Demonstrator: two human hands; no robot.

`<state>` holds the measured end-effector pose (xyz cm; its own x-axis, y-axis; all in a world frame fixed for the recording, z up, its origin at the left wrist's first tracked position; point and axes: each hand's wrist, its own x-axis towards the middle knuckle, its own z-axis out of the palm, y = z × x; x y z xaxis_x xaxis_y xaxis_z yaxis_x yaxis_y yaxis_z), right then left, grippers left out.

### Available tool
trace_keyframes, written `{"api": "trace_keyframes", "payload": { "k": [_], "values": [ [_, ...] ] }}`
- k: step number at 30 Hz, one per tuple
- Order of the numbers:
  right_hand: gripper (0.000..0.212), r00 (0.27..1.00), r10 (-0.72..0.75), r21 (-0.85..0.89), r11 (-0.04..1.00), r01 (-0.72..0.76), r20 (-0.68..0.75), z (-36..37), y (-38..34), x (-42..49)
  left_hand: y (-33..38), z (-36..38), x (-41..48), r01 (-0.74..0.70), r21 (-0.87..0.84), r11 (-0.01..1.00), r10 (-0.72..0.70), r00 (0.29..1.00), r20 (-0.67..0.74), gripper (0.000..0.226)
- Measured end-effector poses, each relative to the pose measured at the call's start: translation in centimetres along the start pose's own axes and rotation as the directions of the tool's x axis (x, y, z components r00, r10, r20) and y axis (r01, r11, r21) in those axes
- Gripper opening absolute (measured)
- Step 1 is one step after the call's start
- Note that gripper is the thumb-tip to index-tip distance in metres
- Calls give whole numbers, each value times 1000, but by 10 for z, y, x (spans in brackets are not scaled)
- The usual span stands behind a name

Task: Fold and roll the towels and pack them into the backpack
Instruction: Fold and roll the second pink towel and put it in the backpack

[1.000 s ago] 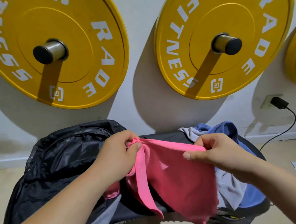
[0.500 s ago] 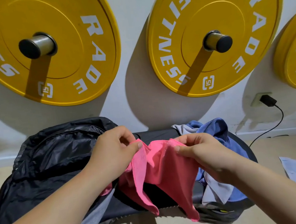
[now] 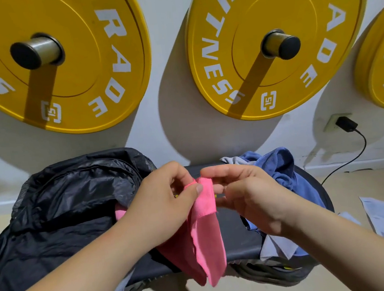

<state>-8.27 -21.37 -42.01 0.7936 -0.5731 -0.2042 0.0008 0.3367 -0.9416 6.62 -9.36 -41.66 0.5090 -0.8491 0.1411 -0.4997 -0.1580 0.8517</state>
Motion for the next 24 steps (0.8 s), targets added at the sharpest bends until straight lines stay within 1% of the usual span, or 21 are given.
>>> {"api": "trace_keyframes", "payload": {
  "k": [1, 2, 5, 7, 11, 15, 16, 20, 24],
  "values": [
    [49, 999, -32, -35, 999, 32, 3, 0, 0, 0, 1, 0, 0, 1, -40, 999, 0, 1000, 9, 15],
    [48, 997, -71, -102, 992, 70, -12, 0, 2, -1, 2, 1, -1, 12, -85, 996, -11, 1000, 17, 13],
    [27, 980, -194, -335, 926, 172, -35, 1, 7, -3, 5, 2, -4, 70, -221, 973, -59, 997, 55, 7],
    [21, 972, -234, -433, 879, 200, -26, 4, 7, -4, 6, 3, -5, 98, -283, 954, -79, 994, 76, 8],
    [6, 945, -323, -532, 809, 249, -48, 3, 3, -3, 7, 3, -6, 134, -321, 938, -122, 991, 55, 8],
    [11, 902, -431, -659, 687, 305, -32, -2, 3, 1, 9, -2, -4, 183, -376, 908, -169, 983, 70, 7],
    [13, 906, -423, -662, 685, 305, -21, -3, 3, 1, 10, -2, -4, 192, -392, 900, -175, 981, 80, 7],
    [23, 956, -292, -550, 799, 244, 1, 0, 1, -3, 11, -1, -5, 227, -435, 871, -189, 973, 131, 15],
    [20, 967, -243, -496, 850, 175, -75, 3, 2, -3, 10, -2, -3, 206, -440, 874, -167, 978, 127, 19]
  ]
}}
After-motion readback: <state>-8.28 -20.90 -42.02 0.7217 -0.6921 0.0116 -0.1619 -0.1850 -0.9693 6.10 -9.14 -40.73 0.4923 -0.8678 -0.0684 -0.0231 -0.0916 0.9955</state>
